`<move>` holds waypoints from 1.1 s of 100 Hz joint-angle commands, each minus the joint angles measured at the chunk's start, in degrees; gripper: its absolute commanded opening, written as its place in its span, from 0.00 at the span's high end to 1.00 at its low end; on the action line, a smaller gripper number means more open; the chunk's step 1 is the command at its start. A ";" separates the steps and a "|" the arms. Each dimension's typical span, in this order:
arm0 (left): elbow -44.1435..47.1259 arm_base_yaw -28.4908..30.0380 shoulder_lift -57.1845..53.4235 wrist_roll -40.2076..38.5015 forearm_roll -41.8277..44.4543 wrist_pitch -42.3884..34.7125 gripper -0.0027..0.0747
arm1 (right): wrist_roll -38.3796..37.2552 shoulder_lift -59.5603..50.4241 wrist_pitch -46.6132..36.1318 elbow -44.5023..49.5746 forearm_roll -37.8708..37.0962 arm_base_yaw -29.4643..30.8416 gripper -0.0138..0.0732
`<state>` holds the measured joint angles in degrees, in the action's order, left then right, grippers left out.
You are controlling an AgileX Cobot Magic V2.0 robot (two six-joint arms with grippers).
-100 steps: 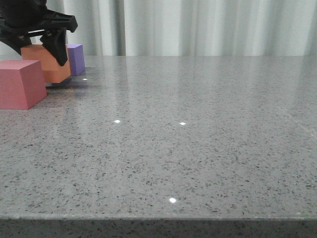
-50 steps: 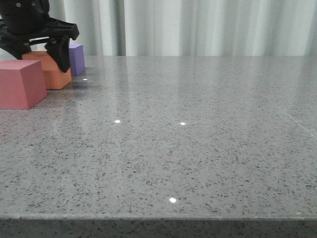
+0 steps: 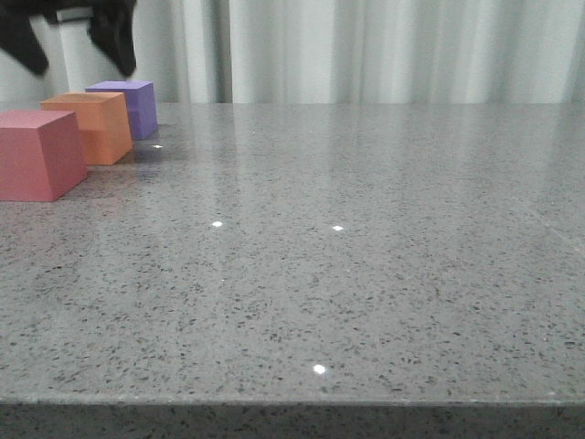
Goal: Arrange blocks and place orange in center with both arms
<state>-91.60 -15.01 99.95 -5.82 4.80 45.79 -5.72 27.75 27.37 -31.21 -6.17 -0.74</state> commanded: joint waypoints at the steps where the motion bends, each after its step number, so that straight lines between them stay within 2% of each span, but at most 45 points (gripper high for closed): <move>1: -1.69 0.24 -6.59 0.01 -0.43 -4.17 0.12 | 0.36 0.14 -4.26 -1.53 -0.28 0.30 0.92; 13: 0.16 1.49 -11.52 0.01 -0.53 -5.66 0.12 | 0.36 0.14 -4.26 -1.53 -0.28 0.30 0.92; 26: 6.37 4.01 -18.62 0.01 -0.71 -10.14 0.12 | 0.36 0.14 -4.26 -1.53 -0.28 0.30 0.92; 44: 20.82 8.56 -30.93 0.01 -3.85 -17.48 0.12 | 0.36 0.14 -4.26 -1.53 -0.28 0.30 0.92; 70: 41.80 9.11 -49.75 0.01 -3.77 -28.52 0.12 | 0.36 0.14 -4.26 -1.53 -0.28 0.30 0.92; 93: 55.12 9.11 -64.21 0.01 0.28 -28.83 0.12 | 0.36 0.14 -4.26 -1.53 -0.28 0.30 0.92; 110: 60.72 9.11 -73.44 0.01 3.90 -27.22 0.12 | 0.36 0.14 -4.26 -1.53 -0.28 0.30 0.92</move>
<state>-31.43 -6.14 30.34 -5.82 7.28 22.35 -5.72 27.75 27.37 -31.21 -6.17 -0.74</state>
